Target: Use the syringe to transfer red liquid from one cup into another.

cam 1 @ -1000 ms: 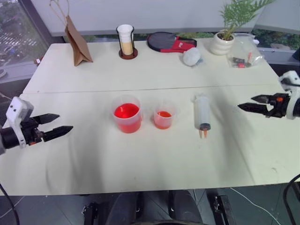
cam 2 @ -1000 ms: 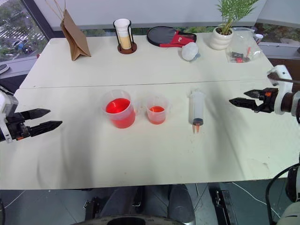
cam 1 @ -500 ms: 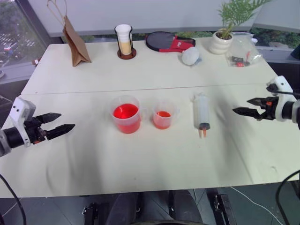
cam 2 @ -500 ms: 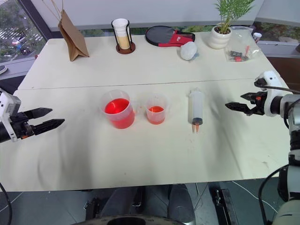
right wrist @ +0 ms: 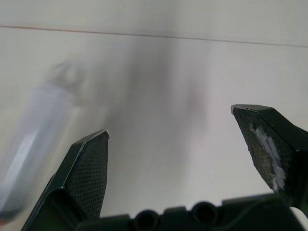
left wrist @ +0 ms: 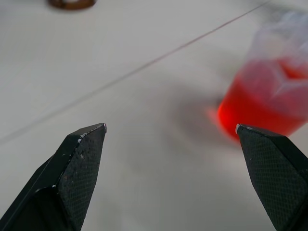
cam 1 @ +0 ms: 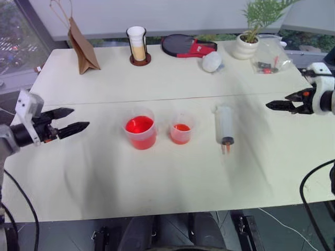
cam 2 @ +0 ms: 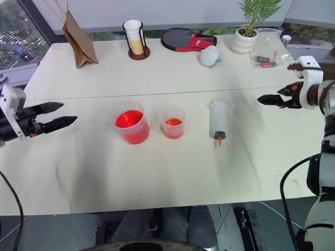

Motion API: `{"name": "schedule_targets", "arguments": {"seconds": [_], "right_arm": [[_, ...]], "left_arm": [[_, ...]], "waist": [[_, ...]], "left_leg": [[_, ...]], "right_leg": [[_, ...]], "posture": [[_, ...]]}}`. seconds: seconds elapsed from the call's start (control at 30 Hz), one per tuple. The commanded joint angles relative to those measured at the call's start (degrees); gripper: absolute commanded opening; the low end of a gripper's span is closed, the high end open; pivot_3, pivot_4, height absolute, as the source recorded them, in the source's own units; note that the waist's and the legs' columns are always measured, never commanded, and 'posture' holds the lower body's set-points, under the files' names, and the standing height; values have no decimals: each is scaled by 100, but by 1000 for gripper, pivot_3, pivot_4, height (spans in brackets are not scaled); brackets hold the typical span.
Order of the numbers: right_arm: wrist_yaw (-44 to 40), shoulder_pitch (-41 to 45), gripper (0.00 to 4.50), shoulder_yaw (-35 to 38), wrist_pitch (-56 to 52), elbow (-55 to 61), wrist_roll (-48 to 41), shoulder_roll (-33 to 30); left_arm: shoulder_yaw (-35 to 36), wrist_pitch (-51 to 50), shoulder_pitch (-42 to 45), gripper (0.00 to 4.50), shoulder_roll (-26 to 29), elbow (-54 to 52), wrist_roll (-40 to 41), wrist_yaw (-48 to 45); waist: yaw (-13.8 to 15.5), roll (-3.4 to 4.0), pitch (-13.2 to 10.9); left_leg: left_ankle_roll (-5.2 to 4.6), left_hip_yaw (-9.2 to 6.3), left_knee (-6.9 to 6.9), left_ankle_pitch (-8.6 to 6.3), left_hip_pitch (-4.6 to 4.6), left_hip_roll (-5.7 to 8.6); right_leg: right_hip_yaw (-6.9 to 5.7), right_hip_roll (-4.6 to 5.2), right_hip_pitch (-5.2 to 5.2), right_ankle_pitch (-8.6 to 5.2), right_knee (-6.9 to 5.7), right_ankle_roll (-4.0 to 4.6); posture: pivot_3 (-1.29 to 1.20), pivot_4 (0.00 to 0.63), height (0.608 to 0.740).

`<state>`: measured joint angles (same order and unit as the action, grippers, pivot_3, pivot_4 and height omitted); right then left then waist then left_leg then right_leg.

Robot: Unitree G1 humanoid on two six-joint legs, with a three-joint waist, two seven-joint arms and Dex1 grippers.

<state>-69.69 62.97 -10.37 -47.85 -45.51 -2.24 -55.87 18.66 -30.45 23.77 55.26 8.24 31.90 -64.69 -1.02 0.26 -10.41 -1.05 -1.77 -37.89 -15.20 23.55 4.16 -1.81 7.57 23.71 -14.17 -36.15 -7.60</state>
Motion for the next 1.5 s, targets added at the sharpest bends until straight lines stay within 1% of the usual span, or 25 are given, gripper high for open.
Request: {"name": "schedule_targets", "arguments": {"seconds": [0.03,0.2,0.27,0.33,0.43,0.53,0.67,0.7,0.77,0.8,0.87,0.9,0.93,1.03,1.1,1.23,1.3,1.33,1.37,1.43,1.5], "right_arm": [[-521,589,4500,-675,-1050,-20,228,380],[-578,1191,4500,-943,-1961,-737,222,948],[-601,1310,4500,-994,-2074,-903,224,1046],[-416,1477,4500,-958,-2265,-1183,209,1351],[-189,1508,4500,-992,-2110,-1498,312,1661],[72,1596,4500,-796,-2183,-1831,269,1913],[642,1499,4500,-724,-1735,-2099,422,2222],[839,1478,4241,-679,-1617,-2146,456,2276],[1006,1468,3578,-666,-1492,-2177,529,2353],[1074,1483,3144,-636,-1483,-2190,542,2384],[1092,1539,2094,-576,-1543,-2207,530,2432],[1159,1570,1686,-496,-1608,-2222,505,2451],[1224,1613,1381,-392,-1727,-2254,462,2467],[1603,1789,1329,85,-2124,-2361,246,2464],[1729,2121,1329,584,-2097,-2332,-47,2333],[1505,2990,1329,1612,-925,-1830,-767,2147],[1687,3352,1329,2517,-152,-1560,-1471,2260],[1855,3500,1329,2894,-40,-1513,-1767,2322],[1925,3587,1329,3113,-40,-1431,-1965,2393],[1565,3179,1329,2918,192,-315,-2162,2790],[1418,2316,1329,2542,536,1291,-2378,3396]], "left_arm": [[-380,172,779,4467,161,-233,-39,-347],[-928,-86,1164,4467,116,-938,157,-791],[-999,-189,1217,4467,125,-1096,217,-847],[-1186,-246,1316,4467,148,-1368,257,-1005],[-1286,-331,1431,4467,90,-1584,285,-1012],[-1295,-408,1480,4467,25,-1678,316,-925],[-1214,-470,1307,4467,-73,-1761,341,-754],[-1188,-470,1237,4499,-81,-1795,334,-704],[-1119,-493,1117,4500,-78,-1870,361,-623],[-1082,-499,1066,4500,-68,-1898,373,-592],[-1024,-495,986,4500,-39,-1916,364,-533],[-1002,-489,964,4500,-32,-1904,359,-509],[-987,-479,952,4500,-28,-1883,350,-491],[-937,-410,950,4500,-14,-1732,288,-458],[-865,-326,944,4500,35,-1478,193,-462],[-726,-90,1024,4500,157,-745,12,-499],[-708,30,1154,4500,196,-342,-58,-537],[-722,83,1219,4500,208,-179,-87,-562],[-748,130,1279,4500,216,-39,-118,-597],[-877,254,1386,4500,272,234,-256,-720],[-955,355,1538,4500,303,505,-389,-782]], "waist": [[-4,0,1],[10,3,2],[8,3,2],[0,3,2],[-12,3,2],[-16,3,2],[-19,-4,6],[-20,-5,7],[-26,-9,9],[-31,-9,9],[-32,-9,9],[-32,-9,9],[-33,-11,10],[-23,-11,10],[-20,-7,8],[-46,8,-3],[-78,8,-2],[-105,7,-2],[-112,6,-1],[-133,-15,11],[-159,-58,37]], "left_leg": [[0,2,-4,0,0,1],[-6,10,-4,-4,4,8],[-6,10,-9,-3,46,7],[-4,10,-25,-2,88,8],[-1,10,-25,1,88,7],[0,10,-24,2,87,6],[0,10,-26,2,85,6],[0,10,-27,2,82,6],[1,10,-29,3,78,6],[2,10,-30,3,78,6],[5,9,-30,5,77,5],[5,9,-30,5,77,4],[5,9,-30,5,76,4],[5,9,-33,5,76,6],[5,8,-32,5,76,6],[6,17,-26,6,81,6],[7,20,-19,6,81,4],[8,20,-10,7,82,4],[8,17,-9,7,81,1],[8,14,-6,7,81,1],[8,11,-11,6,76,1]], "right_leg": [[0,1,-2,0,-2,0],[3,6,7,1,-8,-2],[3,6,49,1,-12,-2],[3,6,90,2,-24,-2],[2,4,90,2,-24,-2],[2,2,89,2,-27,-2],[2,2,88,2,-28,-2],[2,1,83,2,-28,-2],[2,1,80,2,-29,-2],[2,0,79,2,-29,-2],[3,-1,79,2,-30,-2],[3,-1,79,2,-32,-2],[3,-1,79,2,-35,-2],[4,0,80,2,-40,-2],[4,0,81,2,-41,-2],[5,1,99,2,-62,-2],[5,2,114,2,-90,-2],[5,1,118,2,-90,-2],[2,-1,117,2,-93,-2],[1,-1,115,2,-93,-2],[-1,-1,105,2,-93,-2]], "posture": [[0,150,737],[0,150,737],[0,150,737],[0,150,737],[0,150,737],[0,150,737],[0,150,737],[0,150,737],[0,150,737],[0,150,737],[0,150,737],[0,150,737],[0,150,737],[0,150,737],[0,150,737],[0,150,737],[0,150,737],[0,150,737],[0,150,737],[0,150,737],[0,150,737]]}}
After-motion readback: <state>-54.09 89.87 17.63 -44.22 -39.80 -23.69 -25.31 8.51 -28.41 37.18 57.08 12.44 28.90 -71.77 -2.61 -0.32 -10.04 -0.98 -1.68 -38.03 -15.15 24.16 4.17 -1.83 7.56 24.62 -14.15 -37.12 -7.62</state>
